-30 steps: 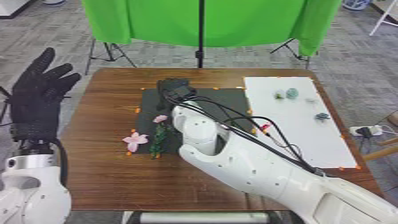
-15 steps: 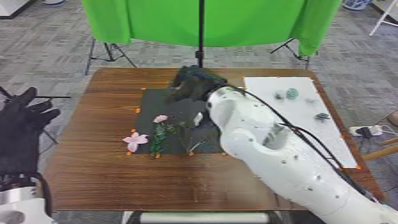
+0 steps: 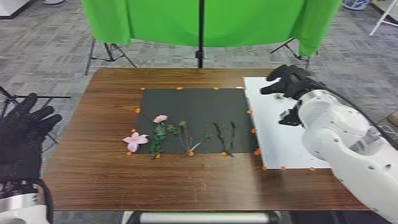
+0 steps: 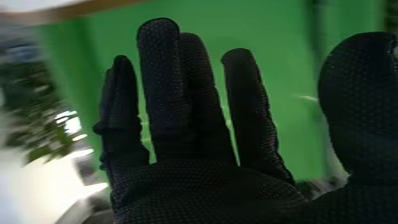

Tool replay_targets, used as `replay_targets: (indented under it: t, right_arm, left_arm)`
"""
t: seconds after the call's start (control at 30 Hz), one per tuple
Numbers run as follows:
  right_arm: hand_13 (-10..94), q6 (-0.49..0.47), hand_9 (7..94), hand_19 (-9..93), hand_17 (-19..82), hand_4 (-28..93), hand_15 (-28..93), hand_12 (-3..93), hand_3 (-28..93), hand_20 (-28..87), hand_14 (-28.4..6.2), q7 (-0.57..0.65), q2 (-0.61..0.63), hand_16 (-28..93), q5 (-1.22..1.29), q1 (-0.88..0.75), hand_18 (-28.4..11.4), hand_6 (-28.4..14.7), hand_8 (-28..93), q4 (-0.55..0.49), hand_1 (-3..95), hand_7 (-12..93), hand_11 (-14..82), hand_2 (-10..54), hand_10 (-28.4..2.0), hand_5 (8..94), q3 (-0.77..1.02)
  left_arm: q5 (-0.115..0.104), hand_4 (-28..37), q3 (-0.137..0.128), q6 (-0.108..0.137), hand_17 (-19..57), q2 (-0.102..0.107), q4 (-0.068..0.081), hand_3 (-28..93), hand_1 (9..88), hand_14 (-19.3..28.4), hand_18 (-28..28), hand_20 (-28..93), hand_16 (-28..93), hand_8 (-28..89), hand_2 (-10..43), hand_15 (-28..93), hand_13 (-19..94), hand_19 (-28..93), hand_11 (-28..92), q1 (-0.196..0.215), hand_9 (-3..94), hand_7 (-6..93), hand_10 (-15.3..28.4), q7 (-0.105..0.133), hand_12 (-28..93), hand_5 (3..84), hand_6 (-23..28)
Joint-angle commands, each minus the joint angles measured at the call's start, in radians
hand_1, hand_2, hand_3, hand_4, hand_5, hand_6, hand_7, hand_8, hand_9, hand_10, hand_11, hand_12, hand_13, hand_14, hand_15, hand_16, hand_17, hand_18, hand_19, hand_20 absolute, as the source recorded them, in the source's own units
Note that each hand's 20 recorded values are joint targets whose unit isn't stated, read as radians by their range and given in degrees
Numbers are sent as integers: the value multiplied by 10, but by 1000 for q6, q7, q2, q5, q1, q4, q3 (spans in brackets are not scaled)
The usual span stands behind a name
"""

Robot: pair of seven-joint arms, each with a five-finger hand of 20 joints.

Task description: Arrange flowers

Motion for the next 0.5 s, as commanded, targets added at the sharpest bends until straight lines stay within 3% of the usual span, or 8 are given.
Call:
replay_targets:
  t: [0.03, 0.23, 0.5]
  right_arm:
    - [527, -13, 567, 744, 192, -283, 590, 142, 735, 337, -137, 107, 140, 91, -37, -96, -230, 18, -125, 116, 310, 142, 213, -95, -173, 514, 56]
    - [467, -81, 508, 751, 184, -283, 593, 142, 751, 330, -155, 140, 134, 80, -50, -104, -233, 12, -125, 165, 303, 140, 195, -95, -189, 481, 54]
    - [480, -103, 513, 751, 180, -283, 585, 138, 758, 326, -153, 135, 120, 69, -71, -86, -233, 24, -126, 212, 325, 149, 187, -95, -183, 482, 11]
  left_arm:
    - [-9, -219, 12, 9, -73, -12, 0, 738, 256, 244, 207, 357, -92, -83, 82, 643, 242, 485, 354, 8, 342, 138, 201, 9, 150, 358, 86]
    - [2, -221, 18, 2, -73, -23, 4, 739, 254, 243, 207, 355, -91, -82, 81, 641, 241, 486, 352, -5, 340, 137, 201, -5, 151, 357, 86]
    - [17, -224, 28, -11, -73, -39, 9, 741, 252, 244, 207, 353, -90, -82, 81, 640, 240, 487, 351, -16, 340, 137, 201, -19, 152, 356, 86]
